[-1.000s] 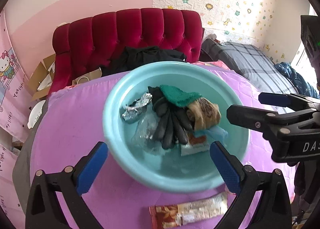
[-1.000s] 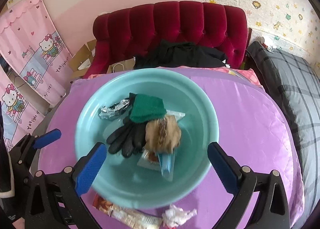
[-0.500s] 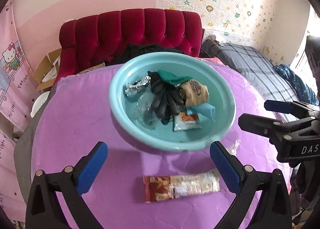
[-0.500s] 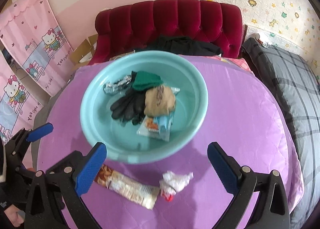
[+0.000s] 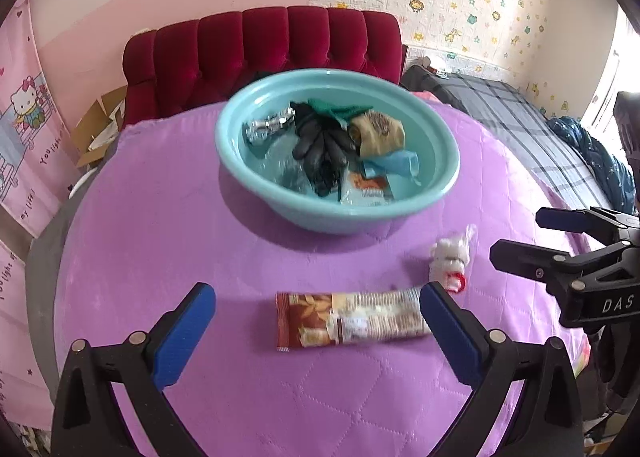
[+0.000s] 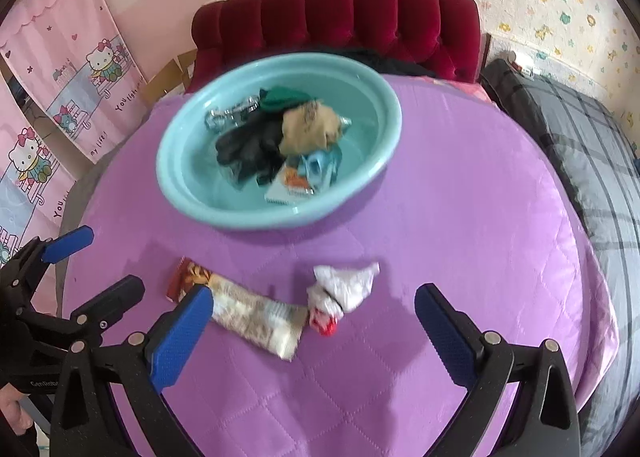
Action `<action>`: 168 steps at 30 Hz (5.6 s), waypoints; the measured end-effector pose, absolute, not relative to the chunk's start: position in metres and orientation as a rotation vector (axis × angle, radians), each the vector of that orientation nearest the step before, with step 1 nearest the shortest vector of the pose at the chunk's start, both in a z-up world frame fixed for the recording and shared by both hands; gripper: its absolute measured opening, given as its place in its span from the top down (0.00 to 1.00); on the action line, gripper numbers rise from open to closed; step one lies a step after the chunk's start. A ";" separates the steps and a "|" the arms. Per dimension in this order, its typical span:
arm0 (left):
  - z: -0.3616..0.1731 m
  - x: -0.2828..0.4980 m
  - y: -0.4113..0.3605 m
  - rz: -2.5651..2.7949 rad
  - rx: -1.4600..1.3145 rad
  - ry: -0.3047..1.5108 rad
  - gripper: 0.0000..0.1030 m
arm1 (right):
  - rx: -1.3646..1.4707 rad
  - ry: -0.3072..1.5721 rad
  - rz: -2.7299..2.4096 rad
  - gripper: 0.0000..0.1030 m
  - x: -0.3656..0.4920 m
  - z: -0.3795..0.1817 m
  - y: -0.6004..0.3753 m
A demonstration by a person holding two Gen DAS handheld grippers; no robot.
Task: Organize soft objects
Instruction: 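Withdraw both open tools from the basin back over the table, then grasp the white tissue toy with the right tool, lifting it off the table, then grasp the snack bar wrapper with the left tool while the right tool holds the toy, then carry the snack bar and tissue toy in both tools over the basin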
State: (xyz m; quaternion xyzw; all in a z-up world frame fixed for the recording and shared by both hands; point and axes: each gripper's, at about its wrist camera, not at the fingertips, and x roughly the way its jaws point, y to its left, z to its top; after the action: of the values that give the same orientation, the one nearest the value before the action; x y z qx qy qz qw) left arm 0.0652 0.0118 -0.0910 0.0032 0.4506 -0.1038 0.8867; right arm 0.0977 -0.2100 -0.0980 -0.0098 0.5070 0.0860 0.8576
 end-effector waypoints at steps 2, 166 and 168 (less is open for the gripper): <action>-0.098 0.061 0.010 -0.220 0.011 0.954 0.00 | -0.017 1.070 0.173 0.00 0.094 -0.102 -0.213; -0.087 0.068 -0.003 -0.399 0.039 1.036 0.67 | 0.034 1.026 0.237 0.90 0.089 -0.066 -0.196; -0.081 0.072 -0.002 -0.380 0.038 1.029 0.67 | 0.038 1.021 0.245 0.90 0.094 -0.062 -0.195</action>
State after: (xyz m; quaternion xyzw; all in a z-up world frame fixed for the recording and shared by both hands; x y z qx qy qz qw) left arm 0.0723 -0.0017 -0.0815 0.0182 0.4892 -0.1804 0.8531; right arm 0.0939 -0.1954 -0.0619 0.0180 0.4872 0.1169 0.8652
